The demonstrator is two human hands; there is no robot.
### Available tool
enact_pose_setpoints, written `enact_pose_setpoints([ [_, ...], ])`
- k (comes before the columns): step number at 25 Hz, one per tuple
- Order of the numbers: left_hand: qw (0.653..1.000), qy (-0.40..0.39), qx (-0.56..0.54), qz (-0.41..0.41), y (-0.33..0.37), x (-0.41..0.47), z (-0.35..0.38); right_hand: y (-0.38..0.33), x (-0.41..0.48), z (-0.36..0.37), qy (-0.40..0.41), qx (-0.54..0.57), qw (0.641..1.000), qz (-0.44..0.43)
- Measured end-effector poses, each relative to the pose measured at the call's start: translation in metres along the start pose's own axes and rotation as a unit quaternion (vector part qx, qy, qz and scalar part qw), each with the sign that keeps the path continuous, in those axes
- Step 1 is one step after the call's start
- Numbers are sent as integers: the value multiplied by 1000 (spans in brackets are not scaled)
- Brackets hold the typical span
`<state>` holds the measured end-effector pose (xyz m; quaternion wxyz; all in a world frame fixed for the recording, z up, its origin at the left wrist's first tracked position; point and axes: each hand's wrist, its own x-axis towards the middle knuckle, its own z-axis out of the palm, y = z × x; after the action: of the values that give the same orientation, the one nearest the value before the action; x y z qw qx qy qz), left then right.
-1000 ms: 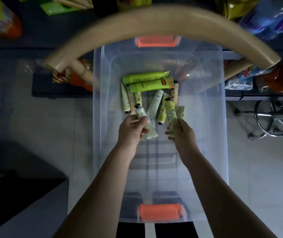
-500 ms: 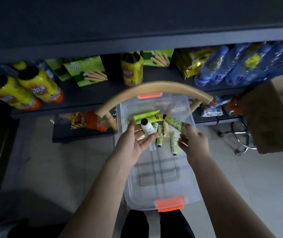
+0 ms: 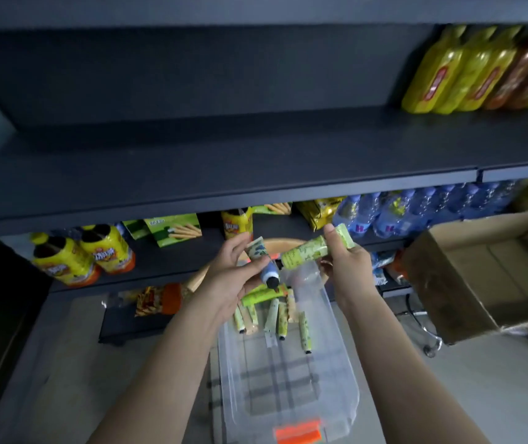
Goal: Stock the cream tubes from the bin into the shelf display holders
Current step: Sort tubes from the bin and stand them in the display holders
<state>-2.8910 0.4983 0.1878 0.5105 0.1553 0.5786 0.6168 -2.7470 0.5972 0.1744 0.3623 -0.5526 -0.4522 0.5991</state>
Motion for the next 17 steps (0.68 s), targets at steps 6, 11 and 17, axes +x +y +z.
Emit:
enact_pose_setpoints([
  [6, 996, 11, 23, 90, 57, -25, 34, -75, -2, -15, -114, -23, 990, -78],
  [11, 985, 2, 61, 161, 106, -49, 66, -136, -8, -28, -214, -37, 965, -149],
  [17, 972, 43, 53, 226, 162, -69, 86, -210, -17, -37, -334, -71, 911, -232],
])
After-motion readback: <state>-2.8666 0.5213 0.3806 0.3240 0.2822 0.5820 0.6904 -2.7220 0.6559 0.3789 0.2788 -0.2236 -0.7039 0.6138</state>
